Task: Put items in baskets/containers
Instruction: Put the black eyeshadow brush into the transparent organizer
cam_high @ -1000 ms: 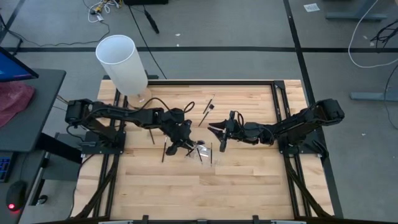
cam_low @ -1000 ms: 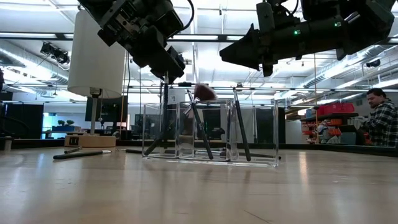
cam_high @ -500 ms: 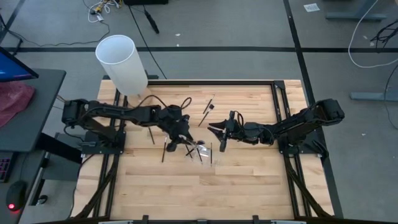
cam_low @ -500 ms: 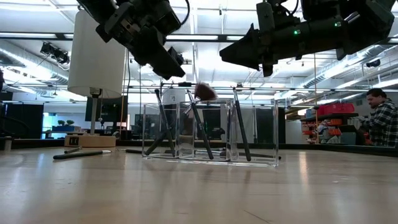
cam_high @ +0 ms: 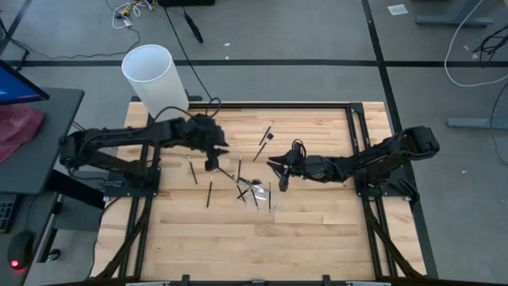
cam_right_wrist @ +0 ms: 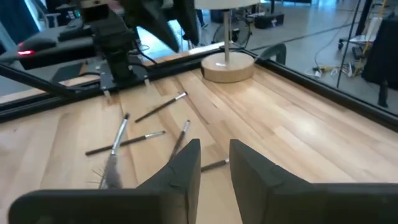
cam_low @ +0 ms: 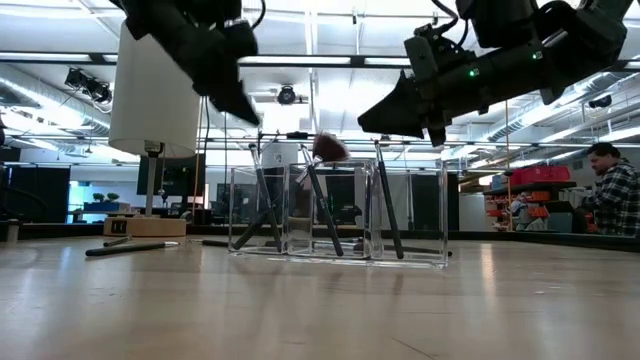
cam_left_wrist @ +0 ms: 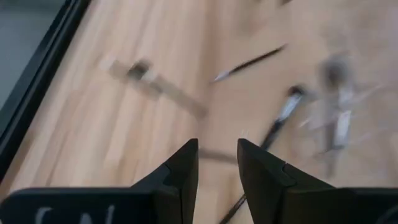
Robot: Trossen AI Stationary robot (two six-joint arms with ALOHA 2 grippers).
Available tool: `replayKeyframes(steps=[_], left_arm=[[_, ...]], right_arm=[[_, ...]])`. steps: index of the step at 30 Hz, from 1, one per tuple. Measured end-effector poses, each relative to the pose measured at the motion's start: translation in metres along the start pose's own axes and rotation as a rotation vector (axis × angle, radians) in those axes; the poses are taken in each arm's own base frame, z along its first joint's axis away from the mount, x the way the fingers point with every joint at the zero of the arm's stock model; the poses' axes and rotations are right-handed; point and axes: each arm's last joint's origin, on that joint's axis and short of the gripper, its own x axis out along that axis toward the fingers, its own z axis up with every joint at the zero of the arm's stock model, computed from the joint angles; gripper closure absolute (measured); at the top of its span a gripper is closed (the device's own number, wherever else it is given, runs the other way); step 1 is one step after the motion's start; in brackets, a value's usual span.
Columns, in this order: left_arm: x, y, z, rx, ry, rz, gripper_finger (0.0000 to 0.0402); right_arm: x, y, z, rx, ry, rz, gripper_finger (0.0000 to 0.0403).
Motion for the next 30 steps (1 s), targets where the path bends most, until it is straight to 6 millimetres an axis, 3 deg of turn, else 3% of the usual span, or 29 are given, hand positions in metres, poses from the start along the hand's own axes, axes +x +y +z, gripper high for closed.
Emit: replayKeyframes(steps=[4,8,16,22,26,30], left_arm=[[0.001,0.014,-0.016,-0.184,0.112,0.134,0.0287],[0.001,0.015,-0.044,-0.332,0.193,0.246,0.0287],[0.0,-0.013,-0.103,-0.681,0.217,0.353,0.0287],[-0.009,-0.033,-0.132,-0.899,0.236,0.442,0.0287],[-0.009,-0.044,-0.149,-0.98,0.155,0.551,0.0287],[-0.006,-0.055,-0.163,-1.023,-0.031,0.64,0.0287]], right_arm=[[0.001,-0.003,0.0,-0.013,0.008,-0.012,0.0317],[0.002,-0.006,-0.005,-0.058,0.056,-0.032,0.0317],[0.005,-0.023,-0.009,-0.141,0.102,-0.094,0.0317],[0.007,-0.038,-0.012,-0.165,0.109,-0.138,0.0317],[0.006,-0.047,-0.017,-0.159,0.114,-0.156,0.0317],[0.005,-0.051,-0.02,-0.156,0.124,-0.167,0.0317]])
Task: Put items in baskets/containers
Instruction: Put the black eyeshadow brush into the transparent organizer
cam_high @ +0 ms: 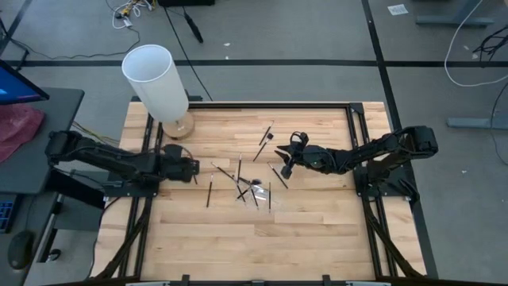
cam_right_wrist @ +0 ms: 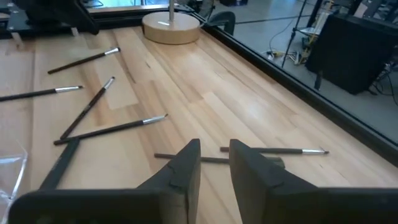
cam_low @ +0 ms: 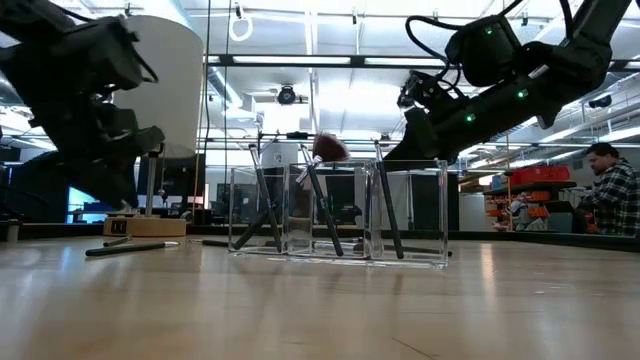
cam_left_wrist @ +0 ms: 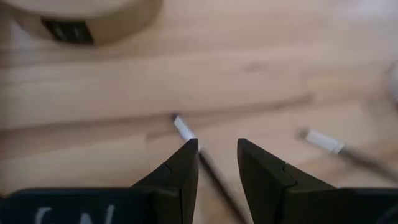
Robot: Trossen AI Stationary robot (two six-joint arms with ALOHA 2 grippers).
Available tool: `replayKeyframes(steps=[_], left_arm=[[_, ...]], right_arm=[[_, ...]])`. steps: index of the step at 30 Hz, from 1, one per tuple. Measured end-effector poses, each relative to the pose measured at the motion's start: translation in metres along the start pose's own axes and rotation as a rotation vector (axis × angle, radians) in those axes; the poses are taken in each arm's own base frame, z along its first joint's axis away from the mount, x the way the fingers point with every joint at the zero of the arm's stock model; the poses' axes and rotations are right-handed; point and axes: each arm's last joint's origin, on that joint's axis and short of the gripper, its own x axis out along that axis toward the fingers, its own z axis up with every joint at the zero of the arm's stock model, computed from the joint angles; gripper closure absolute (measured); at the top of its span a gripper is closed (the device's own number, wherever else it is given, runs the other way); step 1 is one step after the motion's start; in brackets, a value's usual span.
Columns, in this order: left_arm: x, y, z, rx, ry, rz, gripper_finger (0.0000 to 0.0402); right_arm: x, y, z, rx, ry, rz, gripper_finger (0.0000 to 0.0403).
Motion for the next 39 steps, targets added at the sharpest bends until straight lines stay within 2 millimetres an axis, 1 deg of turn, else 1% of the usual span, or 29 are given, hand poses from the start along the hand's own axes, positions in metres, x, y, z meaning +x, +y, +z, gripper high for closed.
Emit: replayKeyframes(steps=[5,7,9,12,15,19,22,26,32,39], left_arm=[[0.006,0.004,-0.013,-0.063,-0.155,-0.087,0.0287],[0.01,0.009,-0.015,-0.073,-0.17,-0.082,0.0286],[0.013,0.012,-0.017,-0.08,-0.142,-0.071,0.0279],[0.016,0.016,-0.02,-0.078,-0.067,-0.058,0.0255],[0.018,0.018,-0.021,-0.08,-0.028,-0.053,0.0218],[0.019,0.02,-0.023,-0.083,-0.02,-0.049,0.0173],[0.019,0.017,-0.022,-0.102,-0.056,-0.064,0.016],[0.023,0.014,-0.024,-0.072,-0.081,-0.056,0.0168],[0.034,0.012,-0.033,-0.044,-0.072,-0.002,0.0195],[0.044,0.011,-0.043,-0.015,-0.108,0.044,0.0227]], right_arm=[[0.0,0.0,0.003,-0.033,-0.028,0.002,0.0317],[0.0,0.0,0.006,-0.055,-0.057,0.002,0.0317],[0.0,-0.001,0.009,-0.068,-0.088,0.011,0.0317],[0.002,-0.003,0.012,-0.075,-0.11,0.059,0.0317],[0.004,-0.007,0.012,-0.069,-0.111,0.098,0.0317],[0.005,-0.012,0.013,-0.062,-0.109,0.097,0.0317],[0.006,-0.012,0.013,-0.061,-0.108,0.094,0.0317],[0.006,-0.012,0.013,-0.06,-0.108,0.094,0.0317],[0.006,-0.012,0.012,-0.034,-0.106,0.096,0.0317],[0.006,-0.012,0.012,-0.034,-0.106,0.096,0.0317]])
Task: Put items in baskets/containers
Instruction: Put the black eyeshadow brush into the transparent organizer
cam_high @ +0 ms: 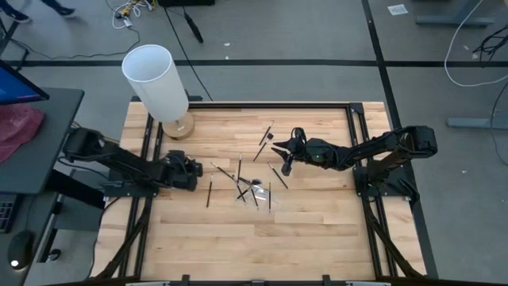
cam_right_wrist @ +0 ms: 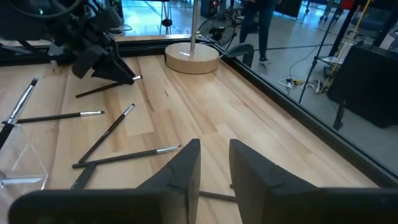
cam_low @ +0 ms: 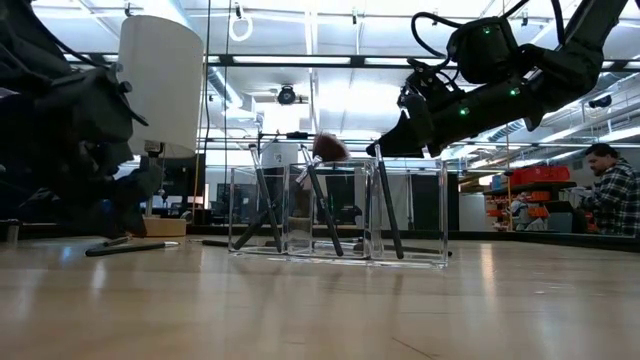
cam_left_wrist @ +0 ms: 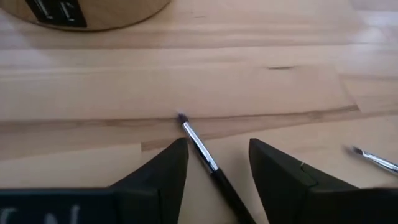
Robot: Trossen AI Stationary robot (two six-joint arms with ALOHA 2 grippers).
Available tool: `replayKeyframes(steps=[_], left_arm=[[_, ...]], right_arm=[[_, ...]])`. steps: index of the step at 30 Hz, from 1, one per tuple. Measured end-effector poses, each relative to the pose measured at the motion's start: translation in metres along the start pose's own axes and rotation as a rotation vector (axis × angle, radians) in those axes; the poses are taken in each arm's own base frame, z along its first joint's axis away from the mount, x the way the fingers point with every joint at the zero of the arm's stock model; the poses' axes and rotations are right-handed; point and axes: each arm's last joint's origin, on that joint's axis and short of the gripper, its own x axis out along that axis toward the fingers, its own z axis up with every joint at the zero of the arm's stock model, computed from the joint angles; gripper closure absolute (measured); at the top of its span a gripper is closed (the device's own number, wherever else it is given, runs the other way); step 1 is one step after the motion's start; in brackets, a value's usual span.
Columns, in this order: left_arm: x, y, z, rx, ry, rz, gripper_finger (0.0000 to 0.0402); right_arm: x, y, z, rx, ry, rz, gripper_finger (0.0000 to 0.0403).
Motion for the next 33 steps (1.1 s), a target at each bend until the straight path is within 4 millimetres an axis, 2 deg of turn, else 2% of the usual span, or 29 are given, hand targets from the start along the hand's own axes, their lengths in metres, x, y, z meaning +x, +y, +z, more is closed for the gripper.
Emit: replayKeyframes(steps=[13,18,24,28,33], left_arm=[[0.003,-0.001,-0.01,0.07,-0.036,-0.009,0.0386],[0.003,-0.002,-0.01,0.071,-0.038,-0.012,0.0389],[0.0,-0.008,-0.007,0.056,-0.017,-0.078,0.0392],[-0.008,-0.024,0.0,0.057,0.061,-0.17,0.0396],[-0.015,-0.053,0.016,0.134,0.023,-0.284,0.04]], right_arm=[[0.0,0.0,-0.001,-0.04,0.012,0.001,0.0317],[-0.002,0.0,0.001,-0.067,0.015,0.002,0.0317],[-0.016,-0.004,0.01,-0.095,0.054,0.003,0.0317],[-0.025,-0.007,0.015,-0.1,0.075,0.005,0.0317],[-0.027,-0.006,0.014,-0.104,0.095,0.053,0.0317]])
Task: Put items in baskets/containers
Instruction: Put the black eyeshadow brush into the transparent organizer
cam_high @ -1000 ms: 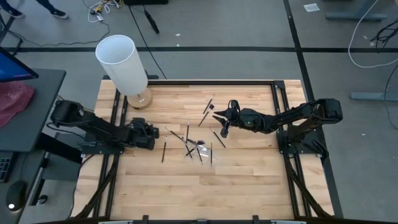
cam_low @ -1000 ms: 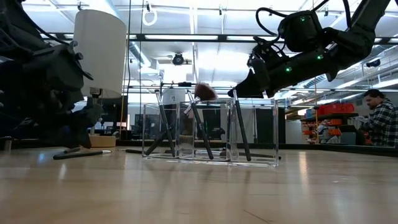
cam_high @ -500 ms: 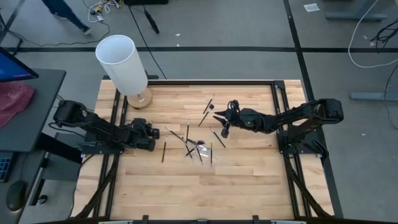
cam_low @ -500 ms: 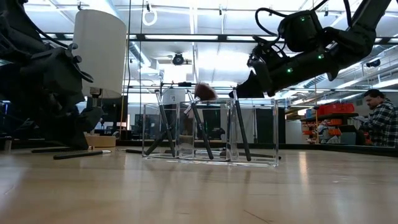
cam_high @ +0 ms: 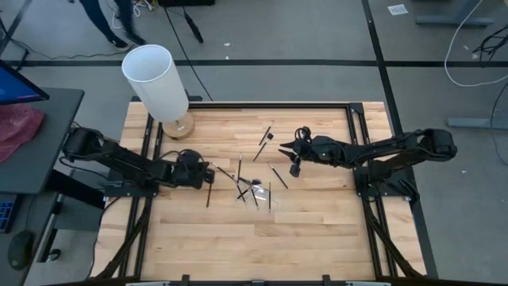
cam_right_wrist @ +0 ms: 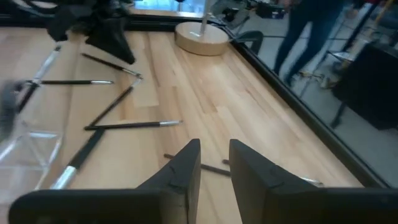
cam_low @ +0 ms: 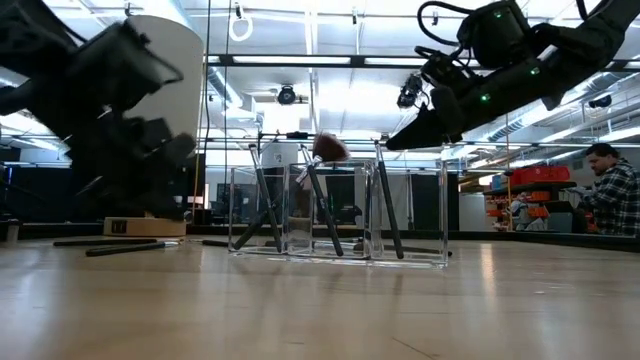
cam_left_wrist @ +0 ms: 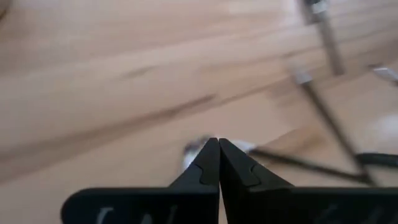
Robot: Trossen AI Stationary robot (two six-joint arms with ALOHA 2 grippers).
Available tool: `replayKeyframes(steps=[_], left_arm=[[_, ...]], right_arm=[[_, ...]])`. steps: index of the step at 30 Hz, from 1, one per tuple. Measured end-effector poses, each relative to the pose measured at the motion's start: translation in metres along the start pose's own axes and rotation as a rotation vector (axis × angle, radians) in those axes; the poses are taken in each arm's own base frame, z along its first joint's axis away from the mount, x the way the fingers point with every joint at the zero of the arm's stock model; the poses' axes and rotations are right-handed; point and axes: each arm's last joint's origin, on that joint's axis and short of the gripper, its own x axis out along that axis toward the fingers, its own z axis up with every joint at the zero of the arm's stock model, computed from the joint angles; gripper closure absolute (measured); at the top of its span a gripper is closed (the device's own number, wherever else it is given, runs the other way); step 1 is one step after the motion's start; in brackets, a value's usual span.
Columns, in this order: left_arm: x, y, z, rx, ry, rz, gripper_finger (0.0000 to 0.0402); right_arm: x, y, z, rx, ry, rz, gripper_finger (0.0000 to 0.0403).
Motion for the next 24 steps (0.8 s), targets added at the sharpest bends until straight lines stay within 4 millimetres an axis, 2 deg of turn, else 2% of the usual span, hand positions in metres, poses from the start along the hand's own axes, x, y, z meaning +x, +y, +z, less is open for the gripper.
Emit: replayKeyframes(steps=[6,11,15,24], left_arm=[[0.002,-0.023,0.025,0.152,-0.04,-0.039,0.04],[0.0,-0.023,0.023,0.26,-0.047,-0.039,0.0383],[-0.002,-0.012,0.007,0.286,-0.013,-0.036,0.0337],[-0.017,0.0,-0.023,0.299,0.004,-0.091,0.0191]], right_arm=[[0.003,0.004,-0.004,0.015,0.014,0.084,0.0317],[0.003,0.004,-0.004,0.032,0.018,0.085,0.0317],[0.003,0.004,-0.004,0.033,0.019,0.085,0.0317],[0.003,0.004,-0.002,0.031,-0.001,0.083,0.0317]])
